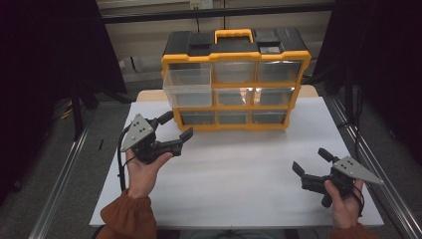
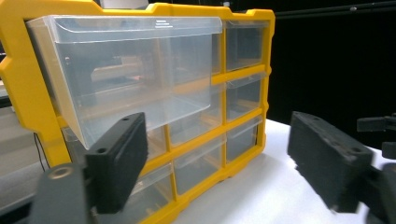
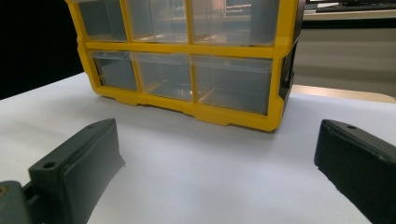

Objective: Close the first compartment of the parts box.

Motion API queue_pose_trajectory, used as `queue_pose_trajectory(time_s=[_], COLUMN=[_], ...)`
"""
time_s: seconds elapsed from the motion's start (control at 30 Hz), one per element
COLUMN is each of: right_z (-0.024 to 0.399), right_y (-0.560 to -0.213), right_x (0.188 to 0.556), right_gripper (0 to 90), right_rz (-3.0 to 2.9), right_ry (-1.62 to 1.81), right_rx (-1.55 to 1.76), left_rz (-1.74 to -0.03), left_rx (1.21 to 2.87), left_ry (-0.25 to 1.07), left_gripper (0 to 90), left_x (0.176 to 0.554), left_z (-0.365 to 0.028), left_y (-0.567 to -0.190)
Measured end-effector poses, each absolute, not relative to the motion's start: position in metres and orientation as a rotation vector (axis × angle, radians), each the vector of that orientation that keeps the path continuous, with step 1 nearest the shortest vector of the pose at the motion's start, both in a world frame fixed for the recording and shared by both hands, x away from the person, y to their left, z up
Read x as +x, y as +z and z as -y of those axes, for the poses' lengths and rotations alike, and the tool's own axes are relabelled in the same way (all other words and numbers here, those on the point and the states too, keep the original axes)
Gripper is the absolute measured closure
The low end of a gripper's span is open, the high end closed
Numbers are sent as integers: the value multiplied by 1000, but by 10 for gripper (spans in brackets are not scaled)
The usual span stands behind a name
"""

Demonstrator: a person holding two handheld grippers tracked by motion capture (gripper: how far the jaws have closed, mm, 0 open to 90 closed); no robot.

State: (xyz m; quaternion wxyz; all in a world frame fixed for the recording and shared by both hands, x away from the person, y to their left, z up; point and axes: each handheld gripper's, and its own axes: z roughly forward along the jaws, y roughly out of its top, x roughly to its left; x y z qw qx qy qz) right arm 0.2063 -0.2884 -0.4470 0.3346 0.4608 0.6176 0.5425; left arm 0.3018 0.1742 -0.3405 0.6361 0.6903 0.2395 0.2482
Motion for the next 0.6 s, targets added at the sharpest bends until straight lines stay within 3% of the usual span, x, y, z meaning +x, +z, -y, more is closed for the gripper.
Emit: queue_pose_trajectory(time_s=[0.13,0.6], right_z=[288,290], right_y=[-447,-447], right_x=[204,201], right_gripper=[1,0], right_rz=[-1610,-1608], right_ry=[1411,1403], right_rx=[1203,1207], left_rz=[-534,-506], left_rx=[1565,1587], left_ry=[543,505], left_gripper=[367,613], left_x=[302,301], left_z=[-176,-171], left_y=[-338,-336])
